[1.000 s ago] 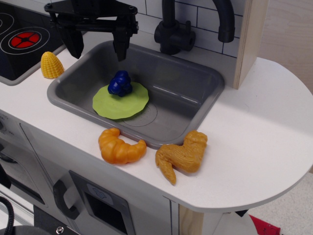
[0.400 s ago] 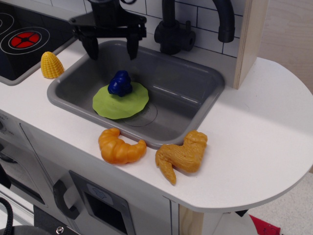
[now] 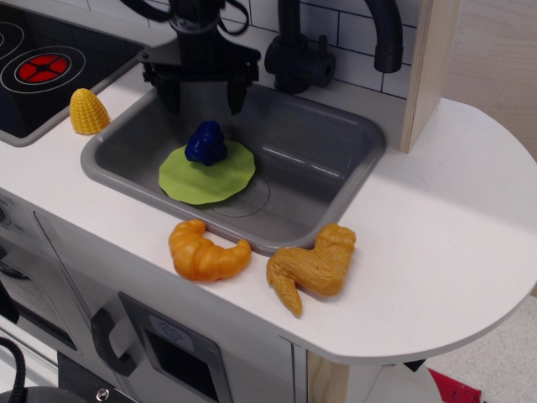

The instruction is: Take blueberries off plate sink

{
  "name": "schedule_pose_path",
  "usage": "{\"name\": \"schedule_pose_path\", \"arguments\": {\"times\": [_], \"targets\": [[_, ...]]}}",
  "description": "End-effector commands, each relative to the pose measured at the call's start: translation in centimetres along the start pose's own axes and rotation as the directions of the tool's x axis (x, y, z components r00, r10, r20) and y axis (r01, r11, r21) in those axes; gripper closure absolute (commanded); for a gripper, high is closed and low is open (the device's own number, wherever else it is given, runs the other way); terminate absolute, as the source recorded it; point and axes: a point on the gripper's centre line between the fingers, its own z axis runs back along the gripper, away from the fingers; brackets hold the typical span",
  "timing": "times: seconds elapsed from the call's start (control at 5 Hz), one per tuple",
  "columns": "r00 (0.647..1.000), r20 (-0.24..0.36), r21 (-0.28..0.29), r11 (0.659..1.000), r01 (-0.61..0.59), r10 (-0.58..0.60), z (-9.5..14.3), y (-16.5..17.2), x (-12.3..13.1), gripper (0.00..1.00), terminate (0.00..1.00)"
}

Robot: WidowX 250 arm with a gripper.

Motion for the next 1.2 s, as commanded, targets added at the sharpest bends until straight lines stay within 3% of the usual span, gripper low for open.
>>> {"name": "schedule_pose_path", "arguments": {"times": [0.0,0.8,1.0], "targets": [[0.995,0.097,0.042,0.999,0.018,-0.022,-1.2,0.7,1.5,0.00,0.00],[0.996,0.086,0.051,0.998,-0.045,0.040,-3.7,0.8,0.3,0.00,0.00],[0.993,0.098,0.026,0.997,-0.072,0.069,-3.0,1.0,0.6,1.00,0.00]]}}
